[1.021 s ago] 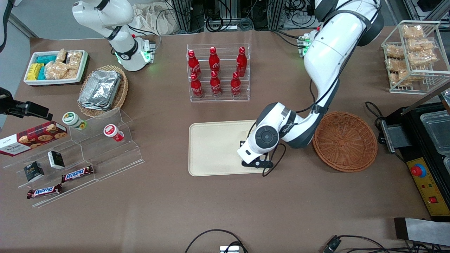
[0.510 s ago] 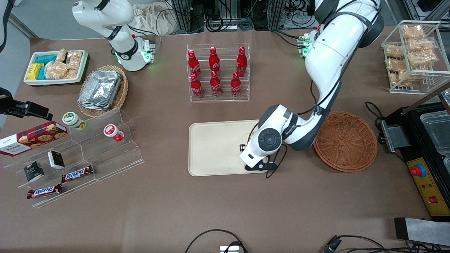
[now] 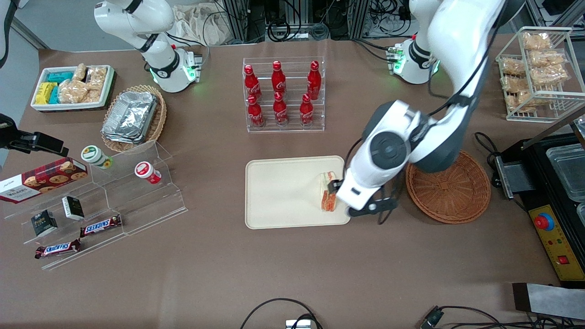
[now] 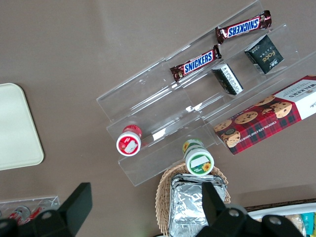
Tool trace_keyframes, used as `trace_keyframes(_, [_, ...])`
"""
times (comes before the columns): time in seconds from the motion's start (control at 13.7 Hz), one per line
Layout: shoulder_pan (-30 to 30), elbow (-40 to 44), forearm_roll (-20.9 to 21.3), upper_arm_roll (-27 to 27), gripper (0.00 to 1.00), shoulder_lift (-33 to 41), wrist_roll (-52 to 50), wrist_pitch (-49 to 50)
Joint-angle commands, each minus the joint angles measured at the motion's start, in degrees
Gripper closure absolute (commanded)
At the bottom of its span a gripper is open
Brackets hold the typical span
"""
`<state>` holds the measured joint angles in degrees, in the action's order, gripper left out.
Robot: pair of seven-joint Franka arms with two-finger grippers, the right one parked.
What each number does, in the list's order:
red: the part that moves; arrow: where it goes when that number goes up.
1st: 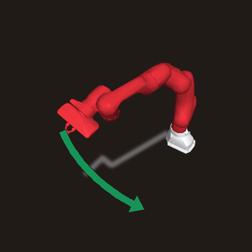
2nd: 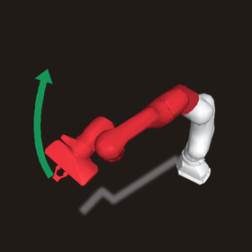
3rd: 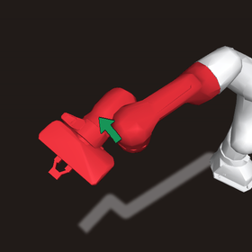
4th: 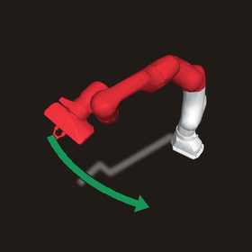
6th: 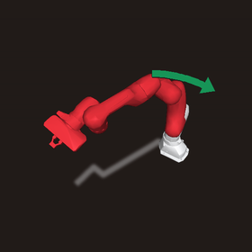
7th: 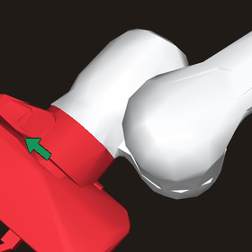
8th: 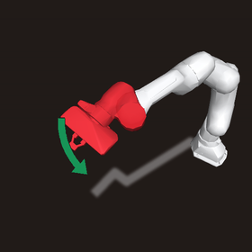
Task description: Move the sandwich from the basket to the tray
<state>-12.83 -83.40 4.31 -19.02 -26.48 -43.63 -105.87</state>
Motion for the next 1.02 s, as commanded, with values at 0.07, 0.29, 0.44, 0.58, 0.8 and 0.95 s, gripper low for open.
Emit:
trace_keyframes(0.07, [3.3, -25.0, -1.3, -0.4, 0.0, 18.5, 1.0, -10.6])
trace_keyframes(0.29, [7.9, -27.4, -4.7, -0.1, 0.0, 23.7, 10.2, -6.2])
trace_keyframes(0.44, [12.0, -27.1, -5.4, -0.1, 0.0, 25.8, 14.9, -3.0])
trace_keyframes(0.58, [16.6, -25.3, -6.3, -0.1, 0.0, 26.5, 20.7, 0.8])
trace_keyframes(0.8, [23.1, -20.1, -6.4, -0.1, 0.0, 26.1, 32.1, 8.6])
trace_keyframes(0.95, [24.4, -18.6, -6.1, 0.0, 0.0, 26.0, 36.8, 11.1])
